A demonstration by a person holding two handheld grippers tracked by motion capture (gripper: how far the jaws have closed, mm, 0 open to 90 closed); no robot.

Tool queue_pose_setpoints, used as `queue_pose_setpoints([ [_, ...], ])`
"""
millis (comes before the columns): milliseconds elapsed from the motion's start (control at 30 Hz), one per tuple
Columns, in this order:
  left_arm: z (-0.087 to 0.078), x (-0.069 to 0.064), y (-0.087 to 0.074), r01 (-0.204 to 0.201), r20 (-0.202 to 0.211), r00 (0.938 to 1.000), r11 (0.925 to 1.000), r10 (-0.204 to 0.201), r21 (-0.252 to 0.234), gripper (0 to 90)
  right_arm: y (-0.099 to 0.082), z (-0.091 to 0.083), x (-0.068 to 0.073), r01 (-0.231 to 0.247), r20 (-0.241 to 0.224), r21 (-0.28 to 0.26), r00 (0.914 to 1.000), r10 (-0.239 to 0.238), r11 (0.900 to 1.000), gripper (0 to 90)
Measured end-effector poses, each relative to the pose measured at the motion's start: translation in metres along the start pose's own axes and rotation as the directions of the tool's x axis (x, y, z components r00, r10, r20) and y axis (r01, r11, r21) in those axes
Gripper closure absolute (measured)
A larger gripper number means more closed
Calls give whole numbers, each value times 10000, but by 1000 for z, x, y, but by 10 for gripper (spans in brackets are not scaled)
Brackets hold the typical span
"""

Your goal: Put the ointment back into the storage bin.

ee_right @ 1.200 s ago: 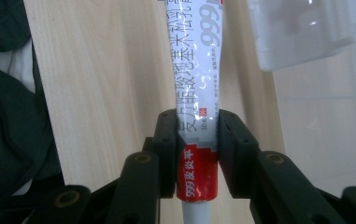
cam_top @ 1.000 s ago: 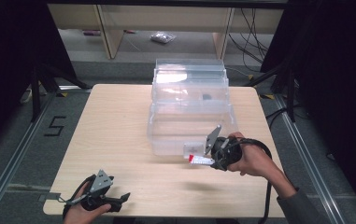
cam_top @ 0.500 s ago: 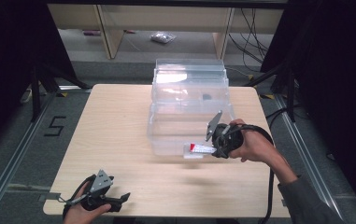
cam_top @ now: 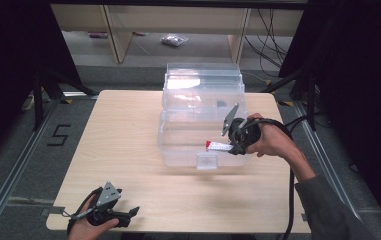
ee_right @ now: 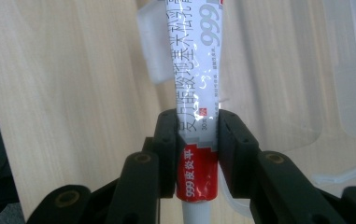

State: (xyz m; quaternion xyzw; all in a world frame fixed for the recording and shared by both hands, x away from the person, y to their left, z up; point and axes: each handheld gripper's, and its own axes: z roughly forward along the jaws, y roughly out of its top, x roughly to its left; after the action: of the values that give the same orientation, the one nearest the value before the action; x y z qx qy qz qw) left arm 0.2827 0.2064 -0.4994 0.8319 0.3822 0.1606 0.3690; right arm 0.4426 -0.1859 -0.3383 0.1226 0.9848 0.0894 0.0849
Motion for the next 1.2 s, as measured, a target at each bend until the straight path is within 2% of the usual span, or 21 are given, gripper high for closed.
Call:
queue_pose_setpoints([
  [33,0,0,0,-2,-6,10000,10000,2,4,149,0,3,-9,273,14,29,9996,-273,9996,708],
  [67,0,0,0,-2,-6,10000,10000,2,4,149,0,3,-9,273,14,29,9996,-273,9996,708],
  [133,0,0,0,-4,15,10000,10000,4,-13,149,-1,7,-15,-263,-37,181,9996,264,9995,708],
  [167,0,0,0,24,3,10000,10000,-24,-1,149,-1,9,-22,225,41,84,9997,-225,9997,708],
  [267,0,0,0,23,12,10000,10000,-23,-1,149,-3,13,-28,146,-6,121,9999,-146,9998,708],
  [300,0,0,0,27,15,10000,10000,-27,-19,149,-5,16,-32,-381,-136,314,9992,385,9988,708],
  [333,0,0,0,27,15,10000,10000,-27,-19,149,-5,18,-35,-266,-89,326,9996,269,9991,708],
  [367,0,0,0,21,4,10000,10000,-21,0,149,-6,20,-37,-485,-113,372,9987,490,9981,708],
  [433,0,0,0,-16,25,10000,10000,16,7,149,-7,22,-41,-420,-120,391,9990,425,9984,708],
  [500,0,0,0,8,37,10000,10000,-8,-27,149,-9,27,-48,-608,-142,462,9980,615,9971,708],
  [700,0,0,0,14,41,10000,10000,-14,20,149,-9,33,-52,-669,-227,639,9974,685,9957,708],
  [733,0,0,0,18,44,10000,10000,-18,16,149,-9,35,-53,-511,-214,609,9984,525,9968,708],
  [767,0,0,0,4,40,10000,10000,-4,-20,149,-9,35,-51,-959,-224,734,9950,977,9927,708],
  [800,0,0,0,0,57,10000,10000,0,-9,149,-9,37,-55,-389,-246,502,9989,402,9980,708],
  [833,0,0,0,1,54,10000,10000,-1,-14,149,-9,37,-55,-442,-264,542,9986,457,9975,708],
  [867,0,0,0,42,26,10000,10000,-42,-21,149,-9,38,-54,-735,-268,641,9968,753,9952,708],
  [900,0,0,0,20,40,10000,10000,-20,-31,149,-8,41,-56,-509,-307,667,9981,530,9965,708],
  [1033,0,0,0,1,57,10000,10000,-1,0,149,-8,44,-57,-314,-389,734,9987,343,9968,708],
  [1067,0,0,0,9,51,10000,10000,-9,-13,149,-9,45,-56,-816,-388,807,9956,850,9934,708],
  [1100,0,0,0,-9,49,10000,10000,9,-11,149,-9,46,-59,-414,-415,735,9981,446,9964,708],
  [1200,0,0,0,-2,58,10000,10000,3,-8,149,-9,48,-59,-544,-458,859,9972,585,9948,707],
])
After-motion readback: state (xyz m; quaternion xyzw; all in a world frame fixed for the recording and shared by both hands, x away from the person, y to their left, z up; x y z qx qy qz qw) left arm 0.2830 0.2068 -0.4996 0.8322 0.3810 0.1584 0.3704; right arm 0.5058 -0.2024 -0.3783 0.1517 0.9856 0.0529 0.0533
